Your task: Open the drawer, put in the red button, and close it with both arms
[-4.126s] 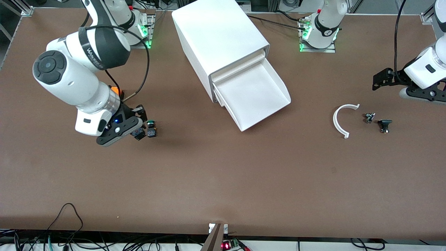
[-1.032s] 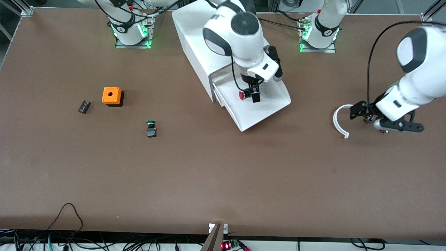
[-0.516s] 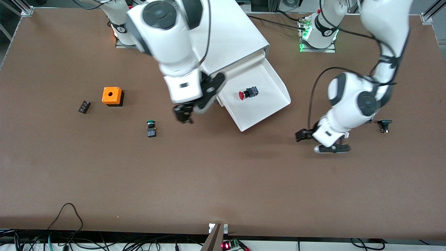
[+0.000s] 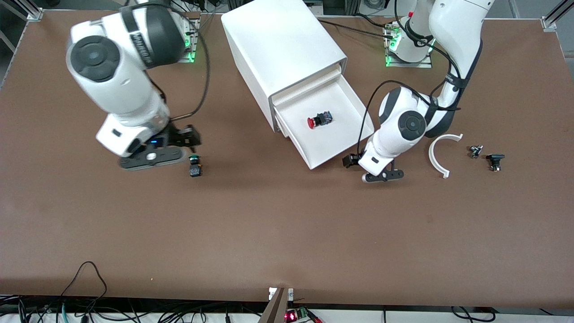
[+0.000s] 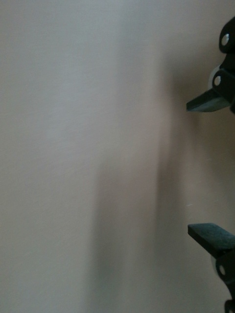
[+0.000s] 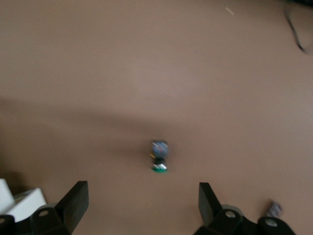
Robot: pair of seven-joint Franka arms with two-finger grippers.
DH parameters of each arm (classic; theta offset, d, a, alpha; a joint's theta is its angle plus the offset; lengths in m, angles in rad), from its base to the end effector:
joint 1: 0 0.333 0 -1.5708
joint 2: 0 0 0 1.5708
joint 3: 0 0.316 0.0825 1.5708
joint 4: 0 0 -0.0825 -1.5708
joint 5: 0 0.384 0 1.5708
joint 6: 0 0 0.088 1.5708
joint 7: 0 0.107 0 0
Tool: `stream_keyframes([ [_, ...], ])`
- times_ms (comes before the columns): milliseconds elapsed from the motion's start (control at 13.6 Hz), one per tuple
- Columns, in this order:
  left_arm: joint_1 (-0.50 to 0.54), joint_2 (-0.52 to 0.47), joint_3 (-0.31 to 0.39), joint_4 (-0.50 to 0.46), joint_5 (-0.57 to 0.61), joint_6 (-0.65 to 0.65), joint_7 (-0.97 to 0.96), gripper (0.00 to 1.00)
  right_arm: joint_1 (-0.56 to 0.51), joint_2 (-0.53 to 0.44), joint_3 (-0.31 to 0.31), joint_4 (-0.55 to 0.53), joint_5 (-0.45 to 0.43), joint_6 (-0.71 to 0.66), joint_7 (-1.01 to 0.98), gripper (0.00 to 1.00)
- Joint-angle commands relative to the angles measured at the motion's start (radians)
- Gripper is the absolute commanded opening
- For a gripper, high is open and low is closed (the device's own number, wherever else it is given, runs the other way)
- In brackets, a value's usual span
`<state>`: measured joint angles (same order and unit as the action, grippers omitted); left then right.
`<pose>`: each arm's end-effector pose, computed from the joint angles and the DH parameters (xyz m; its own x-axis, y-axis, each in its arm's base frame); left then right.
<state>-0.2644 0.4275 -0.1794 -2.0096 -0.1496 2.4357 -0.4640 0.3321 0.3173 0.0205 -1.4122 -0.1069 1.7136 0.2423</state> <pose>0.5485 -0.2579 0.2440 0.9861 0.1428 -0.0844 0.1541 -0.9769 0.1480 0.6193 0.2153 0.5204 0.9921 0.1254 0.0077 0.1241 -0.9872 0.1001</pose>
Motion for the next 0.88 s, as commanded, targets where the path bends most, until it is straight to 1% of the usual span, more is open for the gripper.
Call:
stream_keyframes([
  [0, 0.004, -0.151, -0.081, -0.15, -0.024, -0.006, 0.01, 1.0, -0.007, -0.049, -0.118, -0.033, 0.006, -0.043, 0.032, 1.0],
  [74, 0.002, -0.163, -0.107, -0.159, -0.024, -0.006, 0.01, 1.0, -0.013, -0.061, -0.14, -0.034, 0.006, -0.048, 0.035, 1.0],
  [147, 0.002, -0.167, -0.126, -0.161, -0.024, -0.007, 0.01, 1.0, -0.037, -0.066, -0.148, -0.034, 0.007, -0.049, 0.037, 1.0],
  [221, 0.002, -0.171, -0.144, -0.164, -0.024, -0.017, 0.01, 1.0, -0.059, -0.078, -0.148, -0.034, 0.013, -0.048, 0.037, 1.0],
  [368, 0.001, -0.174, -0.192, -0.176, -0.024, -0.03, 0.01, 1.0, -0.128, -0.106, -0.137, -0.037, 0.062, -0.049, 0.032, 1.0],
  [442, 0.001, -0.174, -0.215, -0.182, -0.024, -0.03, 0.01, 1.0, -0.148, -0.107, -0.123, -0.045, 0.065, -0.052, 0.029, 1.0],
  [516, 0.001, -0.174, -0.233, -0.186, -0.024, -0.032, 0.01, 1.0, -0.169, -0.109, -0.123, -0.048, 0.064, -0.061, 0.019, 1.0],
  [663, 0.001, -0.174, -0.281, -0.198, -0.024, -0.033, 0.01, 1.0, -0.209, -0.11, -0.123, -0.06, 0.064, -0.078, -0.067, 1.0],
  [811, 0.002, -0.174, -0.285, -0.202, -0.024, -0.037, 0.01, 1.0, -0.266, -0.113, -0.12, -0.076, 0.065, -0.088, -0.167, 1.0],
])
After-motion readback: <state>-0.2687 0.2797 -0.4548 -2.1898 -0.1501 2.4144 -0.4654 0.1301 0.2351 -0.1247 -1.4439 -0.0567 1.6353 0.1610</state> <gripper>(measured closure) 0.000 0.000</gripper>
